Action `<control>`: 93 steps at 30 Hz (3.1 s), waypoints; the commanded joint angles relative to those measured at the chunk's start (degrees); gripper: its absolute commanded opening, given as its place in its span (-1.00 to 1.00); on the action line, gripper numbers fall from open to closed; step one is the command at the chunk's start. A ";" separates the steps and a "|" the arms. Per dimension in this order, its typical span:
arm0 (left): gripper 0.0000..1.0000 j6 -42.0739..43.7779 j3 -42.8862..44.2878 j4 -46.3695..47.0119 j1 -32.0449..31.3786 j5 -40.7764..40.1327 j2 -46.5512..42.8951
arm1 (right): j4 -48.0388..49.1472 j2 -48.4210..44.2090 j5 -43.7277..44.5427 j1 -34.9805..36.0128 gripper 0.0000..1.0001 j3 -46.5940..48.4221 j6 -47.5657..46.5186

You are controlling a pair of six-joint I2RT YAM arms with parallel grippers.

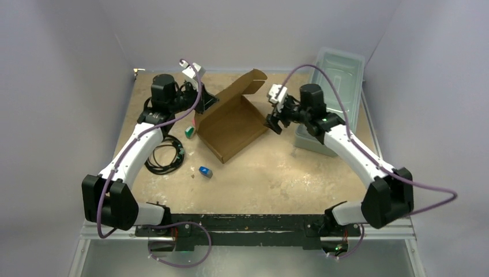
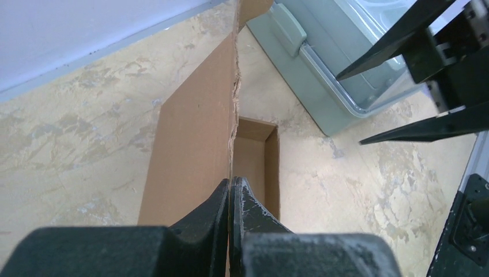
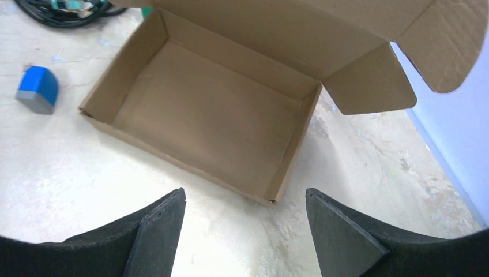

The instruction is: Fold the paper box

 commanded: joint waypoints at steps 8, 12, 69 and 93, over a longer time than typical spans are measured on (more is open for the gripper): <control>-0.49 6.61 10.79 -4.29 -0.17 -0.98 4.55 | -5.71 -9.96 -21.23 -6.92 0.65 -5.36 -7.81; -0.14 5.05 12.50 -4.98 -0.17 -10.80 5.42 | -0.98 -10.71 -21.14 -7.88 0.73 -8.42 -3.21; 0.61 8.84 -13.34 -8.45 -20.96 -26.58 -22.87 | -13.53 13.30 -13.14 7.82 0.98 14.41 -15.05; -1.00 22.35 -3.23 -11.39 -24.20 -28.43 -9.94 | -27.03 0.55 -23.44 -1.88 0.98 15.97 -31.17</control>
